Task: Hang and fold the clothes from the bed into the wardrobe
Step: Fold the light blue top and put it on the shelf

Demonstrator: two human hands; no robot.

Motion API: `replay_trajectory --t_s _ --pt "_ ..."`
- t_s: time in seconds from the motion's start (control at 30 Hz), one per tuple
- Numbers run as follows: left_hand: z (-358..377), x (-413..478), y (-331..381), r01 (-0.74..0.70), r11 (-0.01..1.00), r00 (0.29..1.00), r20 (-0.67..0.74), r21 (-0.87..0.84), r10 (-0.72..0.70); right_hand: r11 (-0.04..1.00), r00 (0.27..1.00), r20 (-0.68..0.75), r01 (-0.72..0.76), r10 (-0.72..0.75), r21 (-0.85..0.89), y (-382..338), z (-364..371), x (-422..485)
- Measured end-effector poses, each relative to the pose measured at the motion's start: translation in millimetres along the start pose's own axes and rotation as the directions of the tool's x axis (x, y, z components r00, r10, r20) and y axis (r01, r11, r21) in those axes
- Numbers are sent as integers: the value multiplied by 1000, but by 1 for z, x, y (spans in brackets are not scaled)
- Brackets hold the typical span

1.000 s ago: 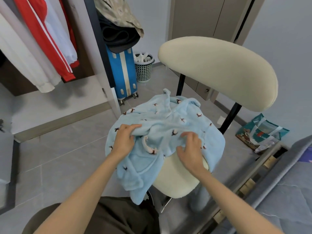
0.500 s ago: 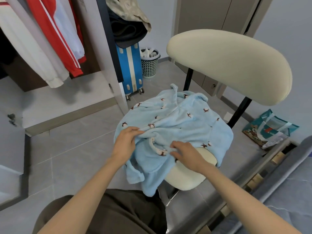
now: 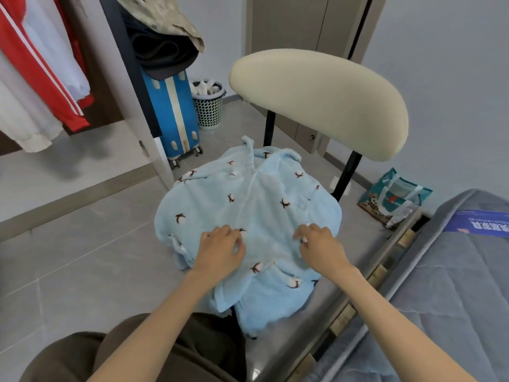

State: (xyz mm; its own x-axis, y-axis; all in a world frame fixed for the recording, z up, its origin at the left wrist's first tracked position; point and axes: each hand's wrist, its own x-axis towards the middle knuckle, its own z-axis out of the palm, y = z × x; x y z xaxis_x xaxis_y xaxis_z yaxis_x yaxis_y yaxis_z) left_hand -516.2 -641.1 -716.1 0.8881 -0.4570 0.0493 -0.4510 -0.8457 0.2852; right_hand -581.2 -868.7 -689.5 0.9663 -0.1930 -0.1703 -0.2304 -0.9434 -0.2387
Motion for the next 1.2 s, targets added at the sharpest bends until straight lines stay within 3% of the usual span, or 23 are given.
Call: replay_trajectory --t_s 0.1,0.2,0.27,0.33,0.4,0.47,0.6,0.63,0.7,0.77,0.83,0.93,1.0,1.03,1.1,1.13,1.2 --pt "-2 14 3 -24 993 998 57 -112 31 941 981 -125 -102 148 322 1 11 16" --pt "2 27 11 -39 996 982 182 -82 53 683 911 41 -337 410 648 18 19 37" --pt "6 36 19 -37 997 966 254 -72 54 579 873 134 -419 470 700 27 26 47" --pt "12 46 25 -21 998 950 311 -61 39 544 856 148 -439 495 715 33 33 56" --pt "16 52 29 7 999 933 360 -46 10 593 856 151 -460 495 661 38 37 64" --pt "20 60 33 28 999 912 409 -33 -12 708 872 149 -468 465 528 46 39 73" --pt "25 71 39 90 996 866 491 27 -92 884 921 72 -389 384 261 62 37 83" --pt "26 73 38 105 993 853 508 54 -118 902 925 -2 -370 380 222 71 33 84" --pt "29 78 38 104 986 822 547 134 -161 864 885 -122 -397 450 310 98 22 85" --pt "32 84 41 106 967 800 557 230 -220 728 848 -48 -423 528 539 122 14 87" --pt "35 91 52 111 952 826 506 286 -248 464 805 153 -472 573 749 131 20 86" --pt "44 98 74 44 978 912 392 206 -124 -76 604 484 -574 634 815 124 49 77" --pt "54 101 84 11 991 902 427 132 -67 -490 468 746 -565 473 664 119 64 72" --pt "57 102 86 8 992 881 468 123 -65 -637 458 827 -541 325 550 116 70 71" --pt "62 105 85 -1 989 845 529 148 -78 -799 520 853 -490 53 348 114 78 74" --pt "62 106 83 -4 988 837 541 157 -83 -843 568 823 -451 -18 293 110 77 76" --pt "61 110 81 -11 988 824 560 155 -79 -925 643 766 -293 -3 242 111 73 83"
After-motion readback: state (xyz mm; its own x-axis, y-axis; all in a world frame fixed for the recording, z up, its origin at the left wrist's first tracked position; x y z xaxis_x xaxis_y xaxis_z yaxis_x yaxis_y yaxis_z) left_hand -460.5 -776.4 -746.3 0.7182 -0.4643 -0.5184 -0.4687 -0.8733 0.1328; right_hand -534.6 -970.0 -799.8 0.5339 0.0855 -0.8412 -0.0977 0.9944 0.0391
